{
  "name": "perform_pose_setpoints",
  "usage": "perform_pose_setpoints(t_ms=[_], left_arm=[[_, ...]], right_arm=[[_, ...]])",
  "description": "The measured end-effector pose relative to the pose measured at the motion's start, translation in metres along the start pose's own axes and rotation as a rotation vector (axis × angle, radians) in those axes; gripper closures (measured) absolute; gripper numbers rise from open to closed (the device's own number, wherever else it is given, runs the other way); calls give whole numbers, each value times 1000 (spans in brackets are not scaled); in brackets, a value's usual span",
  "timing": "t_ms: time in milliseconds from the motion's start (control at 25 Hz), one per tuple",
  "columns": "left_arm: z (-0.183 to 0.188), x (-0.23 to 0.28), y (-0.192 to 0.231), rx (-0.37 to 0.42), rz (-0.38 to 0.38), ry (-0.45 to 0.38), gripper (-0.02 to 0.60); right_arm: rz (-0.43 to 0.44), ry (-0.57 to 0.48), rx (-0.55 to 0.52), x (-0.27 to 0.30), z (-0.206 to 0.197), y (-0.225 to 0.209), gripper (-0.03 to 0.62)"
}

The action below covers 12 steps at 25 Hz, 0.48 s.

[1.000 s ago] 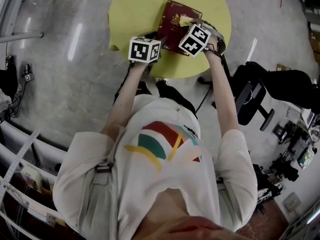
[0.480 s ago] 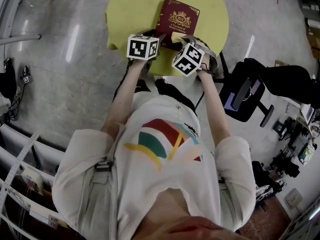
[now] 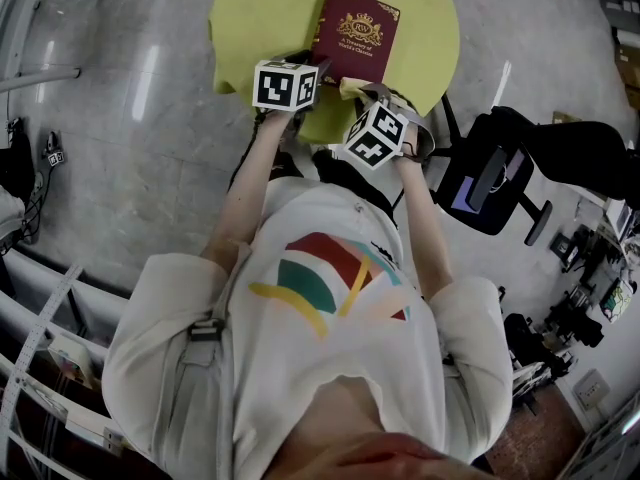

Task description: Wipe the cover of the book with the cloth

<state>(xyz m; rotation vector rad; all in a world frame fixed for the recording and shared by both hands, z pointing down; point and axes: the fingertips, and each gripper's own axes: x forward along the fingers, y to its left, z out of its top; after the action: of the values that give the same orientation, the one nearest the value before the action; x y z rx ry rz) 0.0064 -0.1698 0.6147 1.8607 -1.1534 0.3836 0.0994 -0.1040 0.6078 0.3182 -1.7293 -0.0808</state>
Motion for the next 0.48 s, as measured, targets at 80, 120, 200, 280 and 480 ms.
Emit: perform_pose_setpoints(t_ms=[80,120,200,280,480], left_arm=[[-2,1,0,-1,-2,5,383],[-1,0,-1,-1,-2,5,383],[0,-1,-1,-2,0,4,383],[1,-1,0,-4,5,5,383],[1,-2,-2,40,-10,-20,383]], right_arm=[[3,-3,7,-1,-1,3,565],[5,-5,11,-2,-1,4,565],[9,-8,18,-2,0,4,565],[14,-10,24,-2,0,4,565],[25,-5,22,-1,0,4,565]])
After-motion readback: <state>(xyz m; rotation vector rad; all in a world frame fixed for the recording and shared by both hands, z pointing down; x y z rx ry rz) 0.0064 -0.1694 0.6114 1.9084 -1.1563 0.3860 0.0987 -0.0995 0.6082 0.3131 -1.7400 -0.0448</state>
